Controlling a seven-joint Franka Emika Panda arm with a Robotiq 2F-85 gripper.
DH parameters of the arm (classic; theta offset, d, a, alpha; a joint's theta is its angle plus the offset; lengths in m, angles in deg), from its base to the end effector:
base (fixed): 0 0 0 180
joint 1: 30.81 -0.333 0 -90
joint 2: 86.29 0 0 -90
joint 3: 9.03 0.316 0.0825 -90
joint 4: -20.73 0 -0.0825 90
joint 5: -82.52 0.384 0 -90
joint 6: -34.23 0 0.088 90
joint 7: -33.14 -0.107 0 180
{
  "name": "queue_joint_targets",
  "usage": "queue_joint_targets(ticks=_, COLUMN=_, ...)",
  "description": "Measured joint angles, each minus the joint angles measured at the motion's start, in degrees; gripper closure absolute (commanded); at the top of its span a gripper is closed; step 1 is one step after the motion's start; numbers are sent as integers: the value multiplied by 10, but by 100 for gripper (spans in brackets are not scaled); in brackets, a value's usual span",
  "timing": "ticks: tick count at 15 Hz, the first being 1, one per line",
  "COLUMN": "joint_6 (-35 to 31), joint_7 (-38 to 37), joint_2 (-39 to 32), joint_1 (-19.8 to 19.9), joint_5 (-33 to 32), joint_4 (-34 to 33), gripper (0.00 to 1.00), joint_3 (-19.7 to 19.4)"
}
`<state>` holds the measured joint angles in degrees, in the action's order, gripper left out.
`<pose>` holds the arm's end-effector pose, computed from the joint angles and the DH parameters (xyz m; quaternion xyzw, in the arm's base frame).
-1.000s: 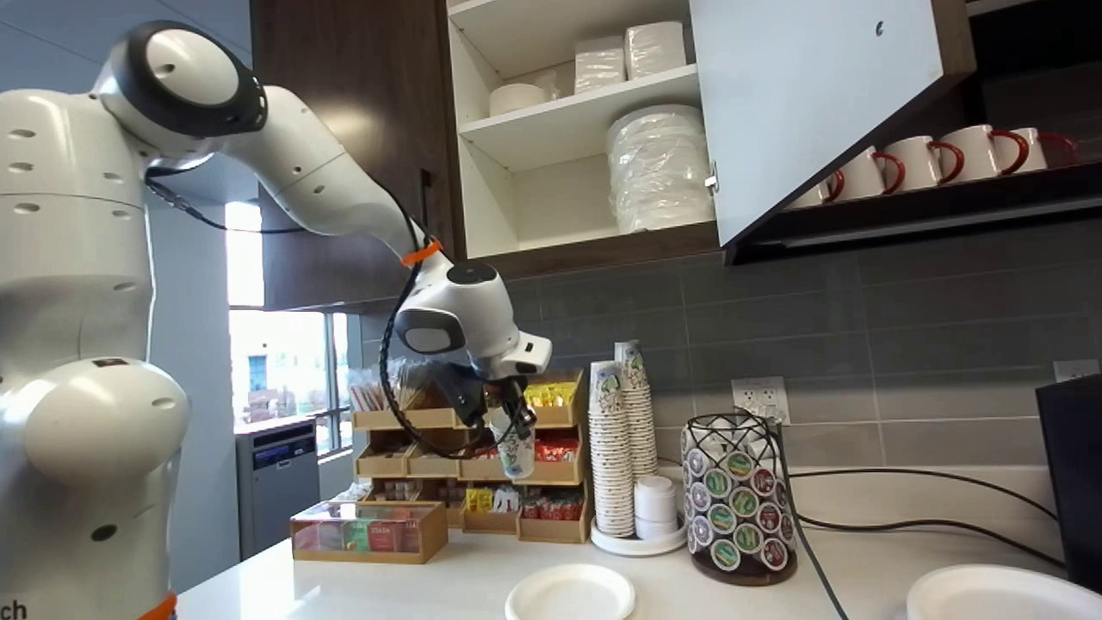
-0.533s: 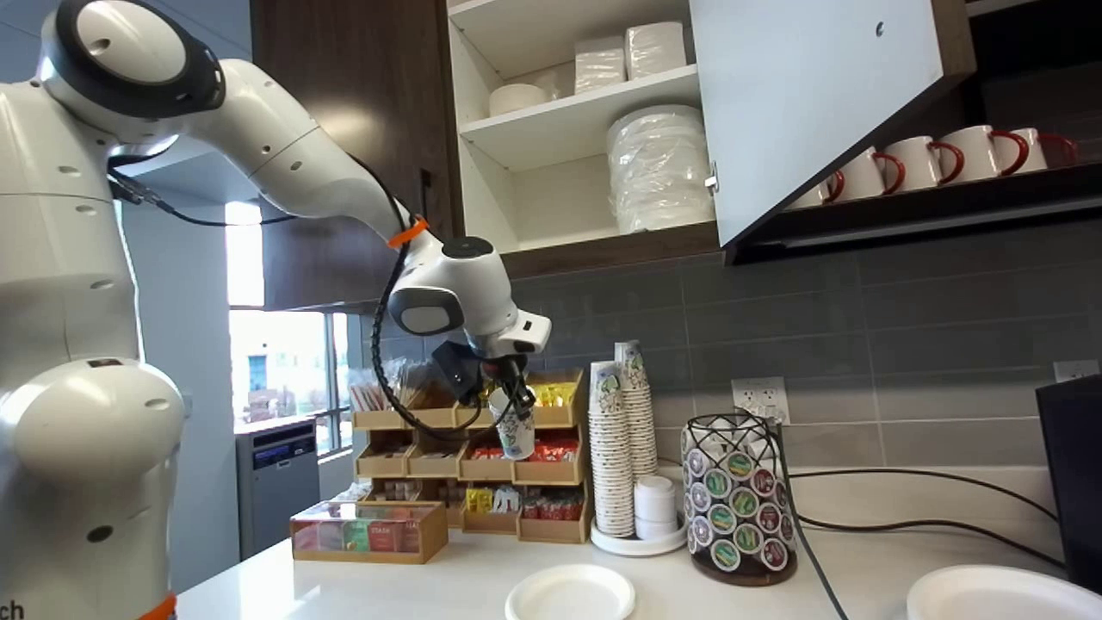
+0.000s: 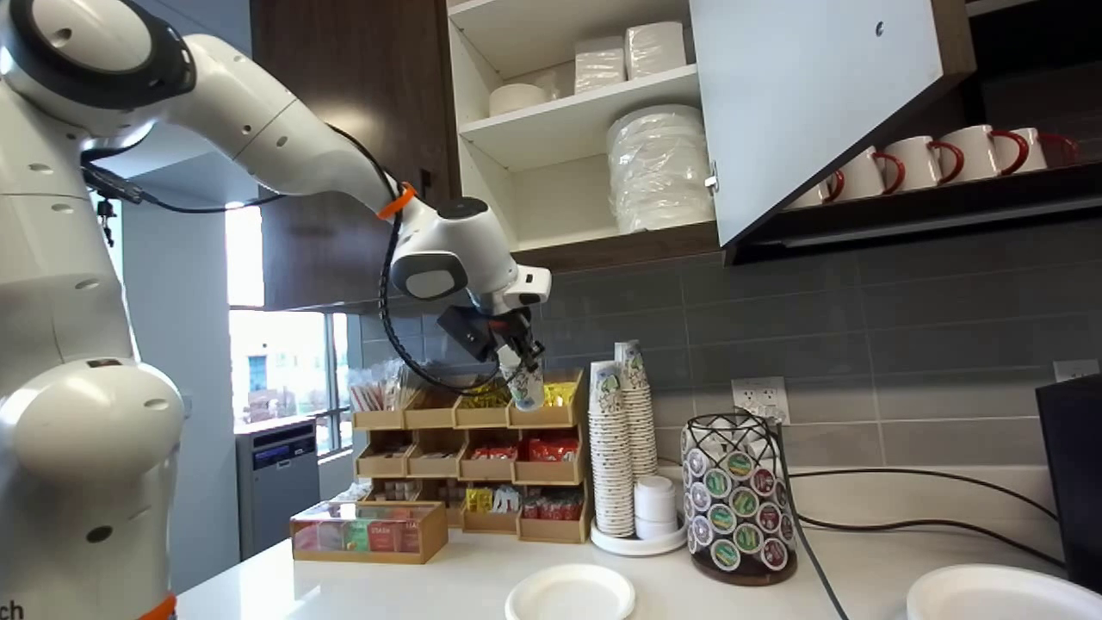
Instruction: Remove the plate from the cupboard on top, put on the cupboard and then lift the cups and put them in the cupboard on top
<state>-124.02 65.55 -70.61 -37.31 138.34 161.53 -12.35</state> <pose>0.4785 -0.0091 0.4487 -0.9173 0.0925 -0.3155 0.2247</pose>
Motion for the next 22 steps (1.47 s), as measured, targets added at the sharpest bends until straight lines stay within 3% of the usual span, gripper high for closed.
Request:
queue_joint_targets(ticks=6, joint_6=85, joint_7=-61, joint_2=77, joint_1=30, joint_5=-156, joint_4=-35, gripper=99, joint_3=-5)
queue_joint_targets(ticks=11, joint_6=242, joint_7=-154, joint_2=122, joint_1=48, joint_5=-285, joint_4=-91, gripper=99, joint_3=-19)
queue_joint_targets(ticks=15, joint_6=357, joint_7=-212, joint_2=130, joint_1=49, joint_5=-321, joint_4=-150, gripper=95, joint_3=-22)
queue_joint_targets(ticks=22, joint_6=366, joint_7=-220, joint_2=126, joint_1=43, joint_5=-323, joint_4=-178, gripper=99, joint_3=-22)
